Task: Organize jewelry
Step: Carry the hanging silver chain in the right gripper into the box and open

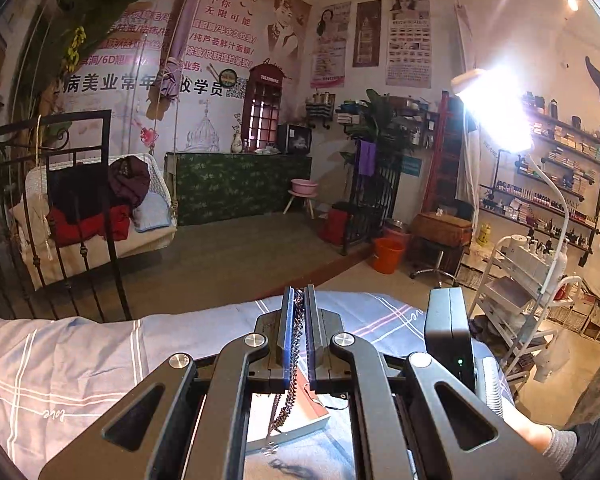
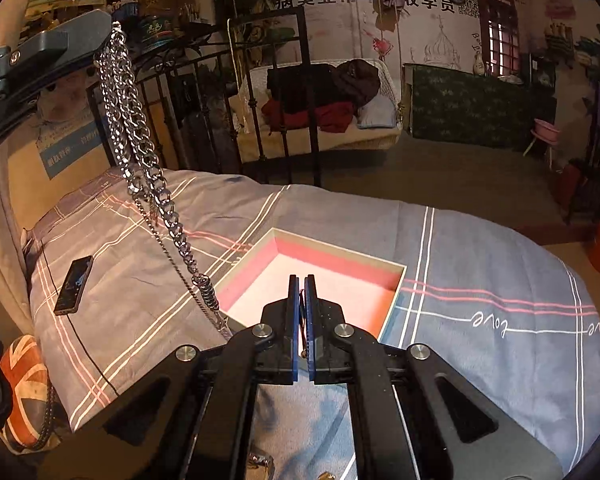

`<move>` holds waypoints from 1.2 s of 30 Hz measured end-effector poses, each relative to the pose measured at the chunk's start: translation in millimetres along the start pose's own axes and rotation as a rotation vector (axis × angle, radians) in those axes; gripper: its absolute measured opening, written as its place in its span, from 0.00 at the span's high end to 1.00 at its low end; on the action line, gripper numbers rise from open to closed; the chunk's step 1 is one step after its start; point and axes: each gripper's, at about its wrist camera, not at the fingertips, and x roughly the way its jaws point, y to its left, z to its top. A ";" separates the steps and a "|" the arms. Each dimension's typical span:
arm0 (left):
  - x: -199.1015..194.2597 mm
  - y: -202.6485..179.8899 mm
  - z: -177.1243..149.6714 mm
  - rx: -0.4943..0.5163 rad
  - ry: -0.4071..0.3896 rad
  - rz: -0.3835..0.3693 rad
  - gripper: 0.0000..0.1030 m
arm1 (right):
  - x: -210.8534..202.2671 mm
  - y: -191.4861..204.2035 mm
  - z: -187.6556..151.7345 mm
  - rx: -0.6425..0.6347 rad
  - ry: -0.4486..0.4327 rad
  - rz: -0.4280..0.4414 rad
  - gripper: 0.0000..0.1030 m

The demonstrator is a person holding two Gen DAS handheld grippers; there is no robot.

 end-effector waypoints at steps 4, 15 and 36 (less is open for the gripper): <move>6.4 11.1 16.5 -0.021 -0.038 0.026 0.95 | 7.8 -6.9 22.4 0.000 -0.020 -0.014 0.97; 81.7 31.9 -8.0 -0.057 0.119 0.088 0.95 | 64.9 -22.8 16.8 0.036 0.104 -0.030 0.97; 170.8 87.2 -98.7 -0.139 0.448 0.216 0.95 | 126.3 -29.3 -37.0 0.023 0.309 -0.059 0.97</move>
